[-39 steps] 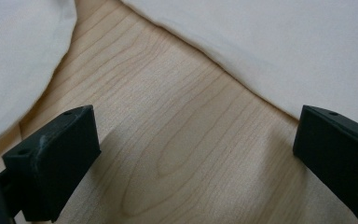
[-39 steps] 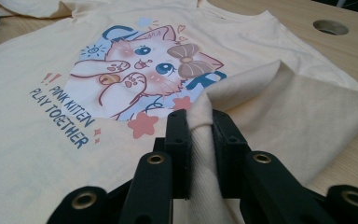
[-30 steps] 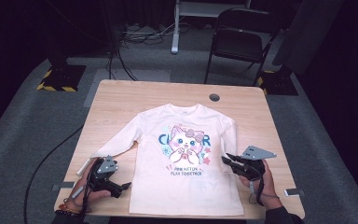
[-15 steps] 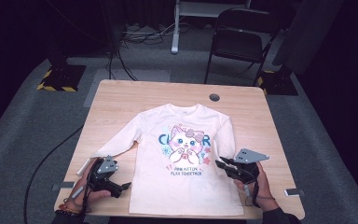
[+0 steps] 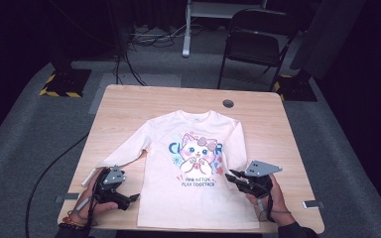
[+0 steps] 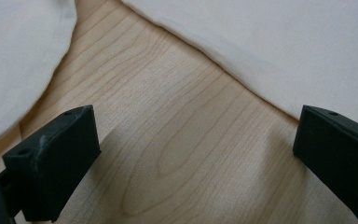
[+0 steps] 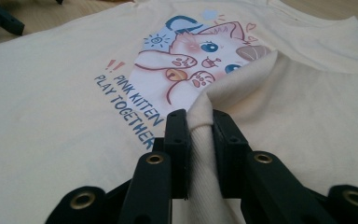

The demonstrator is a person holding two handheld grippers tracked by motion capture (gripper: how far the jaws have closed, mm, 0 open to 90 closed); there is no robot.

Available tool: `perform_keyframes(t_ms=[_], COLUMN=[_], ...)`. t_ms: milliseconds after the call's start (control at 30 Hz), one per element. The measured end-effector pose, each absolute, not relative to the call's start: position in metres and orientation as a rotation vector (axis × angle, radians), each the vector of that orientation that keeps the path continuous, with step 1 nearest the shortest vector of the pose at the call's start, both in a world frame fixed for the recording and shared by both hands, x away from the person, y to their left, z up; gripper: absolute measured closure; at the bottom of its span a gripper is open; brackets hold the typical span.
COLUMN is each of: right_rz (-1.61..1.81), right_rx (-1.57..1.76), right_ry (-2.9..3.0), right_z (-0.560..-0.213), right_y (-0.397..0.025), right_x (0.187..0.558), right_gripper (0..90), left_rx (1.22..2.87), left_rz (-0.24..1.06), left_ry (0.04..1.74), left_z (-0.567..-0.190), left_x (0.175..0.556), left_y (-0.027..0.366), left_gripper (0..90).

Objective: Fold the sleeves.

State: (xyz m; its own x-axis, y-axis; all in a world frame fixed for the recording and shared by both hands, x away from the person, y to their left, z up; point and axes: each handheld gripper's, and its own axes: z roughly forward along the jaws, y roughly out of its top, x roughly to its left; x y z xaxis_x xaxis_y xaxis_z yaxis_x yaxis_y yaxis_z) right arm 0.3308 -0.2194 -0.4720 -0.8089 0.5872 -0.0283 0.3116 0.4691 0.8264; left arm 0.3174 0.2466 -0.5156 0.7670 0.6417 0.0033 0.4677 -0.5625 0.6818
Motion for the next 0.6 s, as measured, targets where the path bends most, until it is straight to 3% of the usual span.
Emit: perform_keyframes(t_ms=[600], right_rz=[1.173], right_rx=[0.627], right_ry=[2.533], right_z=[-0.475], right_y=[-0.209], right_x=[0.315], right_gripper=[77.2], left_rx=[2.271], left_rz=[0.329], left_ry=[0.824], left_z=[-0.516], left_x=[0.317], left_y=[0.247], left_gripper=[0.4])
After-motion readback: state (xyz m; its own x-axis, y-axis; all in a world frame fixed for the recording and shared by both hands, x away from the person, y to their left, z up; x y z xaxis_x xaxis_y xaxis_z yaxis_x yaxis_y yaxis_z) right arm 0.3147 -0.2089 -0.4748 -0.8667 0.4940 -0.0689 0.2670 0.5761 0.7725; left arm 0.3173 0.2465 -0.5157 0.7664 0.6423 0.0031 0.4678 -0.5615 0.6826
